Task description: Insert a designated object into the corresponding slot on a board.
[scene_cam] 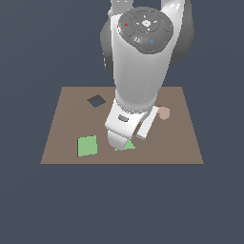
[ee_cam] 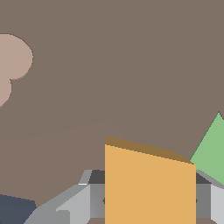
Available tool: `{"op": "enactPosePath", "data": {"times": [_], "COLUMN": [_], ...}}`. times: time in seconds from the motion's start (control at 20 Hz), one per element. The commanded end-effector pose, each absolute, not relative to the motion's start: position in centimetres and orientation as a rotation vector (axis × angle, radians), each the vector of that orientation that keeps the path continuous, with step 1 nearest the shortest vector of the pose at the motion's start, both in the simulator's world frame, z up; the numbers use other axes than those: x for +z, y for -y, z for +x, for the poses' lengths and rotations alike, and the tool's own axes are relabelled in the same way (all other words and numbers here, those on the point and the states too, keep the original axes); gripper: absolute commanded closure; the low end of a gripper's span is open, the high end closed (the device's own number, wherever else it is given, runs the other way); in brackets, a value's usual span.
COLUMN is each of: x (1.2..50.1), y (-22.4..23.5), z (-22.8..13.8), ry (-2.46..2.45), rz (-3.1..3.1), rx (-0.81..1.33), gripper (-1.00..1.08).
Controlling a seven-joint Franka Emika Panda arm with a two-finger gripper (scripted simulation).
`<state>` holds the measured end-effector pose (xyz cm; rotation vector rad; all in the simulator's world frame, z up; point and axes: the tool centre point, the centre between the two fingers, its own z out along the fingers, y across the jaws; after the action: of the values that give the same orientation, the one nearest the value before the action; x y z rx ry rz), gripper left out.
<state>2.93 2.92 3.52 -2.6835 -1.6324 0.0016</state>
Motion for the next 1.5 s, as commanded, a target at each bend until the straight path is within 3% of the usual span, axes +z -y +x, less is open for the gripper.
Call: {"op": "enactPosePath", "data": {"times": [0.0, 0.75, 1.45], "x": [3.6, 4.0, 3.9], "y": [-0.8, 8.6, 9.8], "z": [1.6, -6.7, -8.0], "ry": [1.565, 1.213, 1.163], "rz": [-2.724, -2.898, -2.918], "rx": [0.001, 0.001, 0.002], "gripper": [1.08, 1.08, 1.08]}}
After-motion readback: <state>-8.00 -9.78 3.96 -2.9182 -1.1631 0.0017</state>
